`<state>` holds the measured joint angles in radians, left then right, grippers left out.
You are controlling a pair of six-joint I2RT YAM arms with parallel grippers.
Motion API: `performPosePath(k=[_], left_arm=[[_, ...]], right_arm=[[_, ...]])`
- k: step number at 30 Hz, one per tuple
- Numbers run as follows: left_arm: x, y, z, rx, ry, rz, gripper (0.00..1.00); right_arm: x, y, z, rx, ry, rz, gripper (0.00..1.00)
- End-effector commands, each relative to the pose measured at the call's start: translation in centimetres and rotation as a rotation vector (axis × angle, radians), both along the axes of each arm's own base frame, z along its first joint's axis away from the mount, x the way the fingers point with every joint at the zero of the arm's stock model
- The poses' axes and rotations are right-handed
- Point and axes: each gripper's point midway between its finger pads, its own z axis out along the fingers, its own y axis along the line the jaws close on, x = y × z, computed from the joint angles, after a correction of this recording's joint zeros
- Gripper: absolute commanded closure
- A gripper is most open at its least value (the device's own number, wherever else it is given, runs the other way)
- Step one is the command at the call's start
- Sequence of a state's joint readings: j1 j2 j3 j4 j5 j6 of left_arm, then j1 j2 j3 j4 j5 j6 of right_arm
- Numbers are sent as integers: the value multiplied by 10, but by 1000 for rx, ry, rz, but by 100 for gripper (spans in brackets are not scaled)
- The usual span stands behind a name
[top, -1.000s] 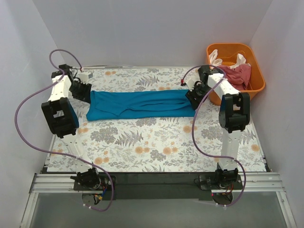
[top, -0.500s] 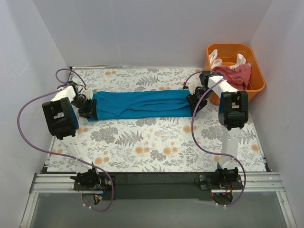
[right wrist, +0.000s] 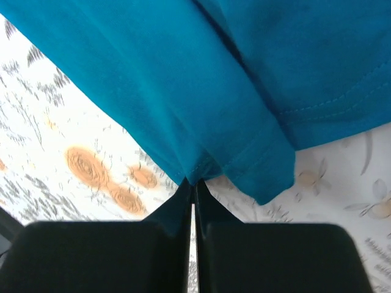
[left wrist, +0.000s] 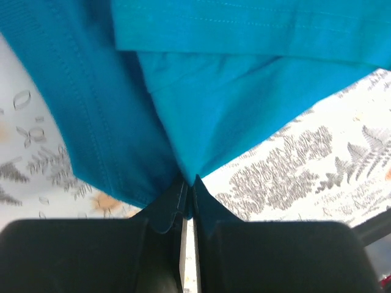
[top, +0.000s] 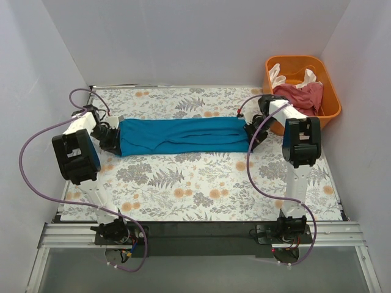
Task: Fold and stack the t-shirts
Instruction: Fold the tshirt
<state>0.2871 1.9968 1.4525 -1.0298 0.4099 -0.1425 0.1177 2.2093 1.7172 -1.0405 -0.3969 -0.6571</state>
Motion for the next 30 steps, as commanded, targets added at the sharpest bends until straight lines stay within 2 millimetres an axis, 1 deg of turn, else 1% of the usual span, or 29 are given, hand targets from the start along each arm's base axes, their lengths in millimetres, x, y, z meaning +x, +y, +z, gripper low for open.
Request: performPosePath(k=[1,2,3,4,5,8,9,10,11,12,13,15,16,17,18,19,20,21,22,23,24,25,26,27,28,29,30], left_arm=[[-10,4,34,26,-64,-22,100],[-18,3,33,27,-52,-28,100],[-22,4,36,41,-60,-30,100],[-27,3,34,42,-54,-33,100],[-35,1,28,41,-36,-43,100],[-42,2,23,58,-32,-41,100],[-44,2,20,61,-27,-39,100],[-46,4,17,73,-18,-36,100],[-45,5,17,78,-15,-28,97],[-43,5,20,76,-20,-25,91],[-41,5,24,69,-29,-24,82],[-36,-4,40,11,-69,-38,77],[-26,-6,55,-6,-114,-45,75],[-19,-16,72,-59,-169,-55,73],[-15,-21,81,-77,-197,-68,72],[-8,-32,90,-84,-234,-103,71],[-6,-40,97,-80,-260,-126,69],[-1,-46,98,-59,-287,-152,69],[-4,-67,94,-59,-280,-197,69],[2,-77,94,-44,-308,-223,68],[2,-83,89,-12,-302,-232,68],[-2,-103,83,-11,-286,-269,68],[2,-118,81,0,-308,-297,66],[4,-122,78,40,-312,-304,66],[3,-140,76,45,-318,-345,65],[5,-147,74,56,-325,-342,65],[4,-152,71,69,-320,-355,65]], right_arm=[[-28,-27,6,-72,30,32,99],[-33,-32,7,-87,33,37,99],[-36,-38,5,-100,37,38,99],[-39,-41,4,-112,40,42,99],[-43,-43,0,-116,56,39,99],[-39,-41,0,-103,53,30,99],[-41,-40,0,-97,67,29,99],[-41,-39,1,-94,69,30,90],[-41,-39,4,-93,64,38,81],[-42,-40,7,-93,61,42,75],[-42,-39,12,-87,52,46,67],[-34,-35,30,-62,-11,59,65],[-32,-30,38,-33,-34,63,65],[-28,-28,48,-17,-71,65,65],[-24,-25,54,-1,-90,67,65],[-18,-20,62,26,-118,69,65],[-15,-17,65,33,-133,73,65],[-13,-15,66,39,-142,82,66],[-10,-14,68,42,-156,92,66],[-6,-9,66,41,-167,106,66],[-5,-8,65,37,-172,110,66],[0,-7,64,24,-185,120,67],[4,-3,64,19,-208,135,67],[7,-2,63,4,-219,143,67],[10,-2,61,-9,-231,156,67],[13,3,61,-18,-254,176,67],[15,4,59,-29,-263,189,67]])
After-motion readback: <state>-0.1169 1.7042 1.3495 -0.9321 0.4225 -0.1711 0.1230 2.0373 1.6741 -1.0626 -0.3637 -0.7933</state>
